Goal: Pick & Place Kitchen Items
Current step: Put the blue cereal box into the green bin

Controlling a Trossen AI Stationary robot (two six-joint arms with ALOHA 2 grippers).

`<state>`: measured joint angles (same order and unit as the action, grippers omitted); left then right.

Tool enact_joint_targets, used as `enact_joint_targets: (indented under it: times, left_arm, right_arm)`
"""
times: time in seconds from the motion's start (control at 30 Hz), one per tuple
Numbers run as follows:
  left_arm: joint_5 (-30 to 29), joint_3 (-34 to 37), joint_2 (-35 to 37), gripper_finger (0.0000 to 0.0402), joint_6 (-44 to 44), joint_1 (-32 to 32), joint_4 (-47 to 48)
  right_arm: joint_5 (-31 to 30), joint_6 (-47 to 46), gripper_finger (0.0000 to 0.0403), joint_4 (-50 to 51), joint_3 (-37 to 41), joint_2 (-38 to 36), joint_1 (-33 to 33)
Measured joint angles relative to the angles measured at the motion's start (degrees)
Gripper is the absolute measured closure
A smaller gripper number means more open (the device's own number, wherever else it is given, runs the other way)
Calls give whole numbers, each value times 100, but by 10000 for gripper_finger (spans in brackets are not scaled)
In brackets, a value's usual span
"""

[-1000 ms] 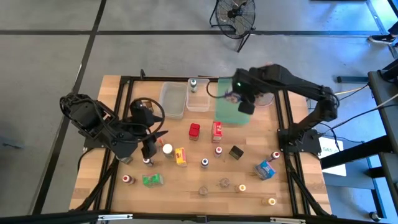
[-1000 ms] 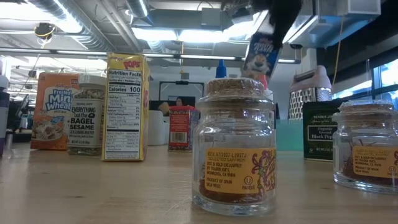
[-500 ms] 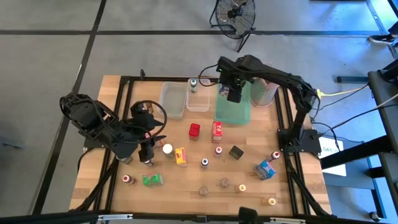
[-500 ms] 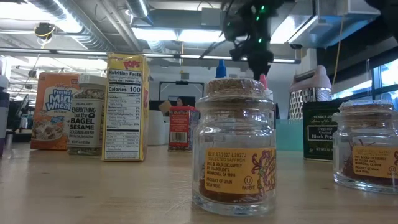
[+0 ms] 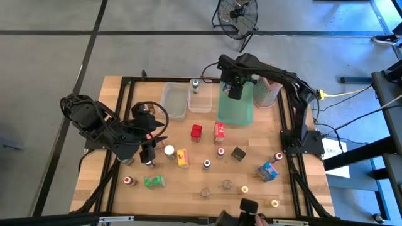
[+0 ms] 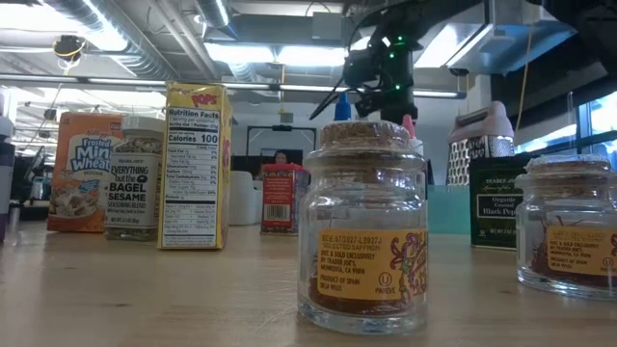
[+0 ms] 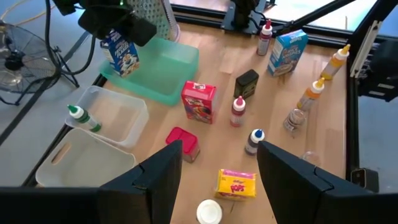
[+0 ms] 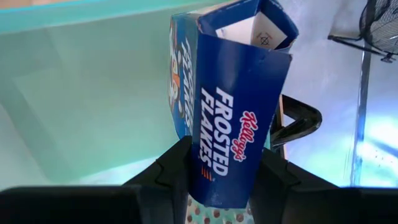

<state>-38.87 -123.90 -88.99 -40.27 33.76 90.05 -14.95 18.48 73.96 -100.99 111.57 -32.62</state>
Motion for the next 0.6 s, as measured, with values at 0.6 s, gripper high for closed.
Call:
enact_joint_targets:
  times: [0.6]
  left_arm:
    - [149,0,0,197,214,-61,-3]
  right_arm:
    - [314,0,279,-413,2,0,-227]
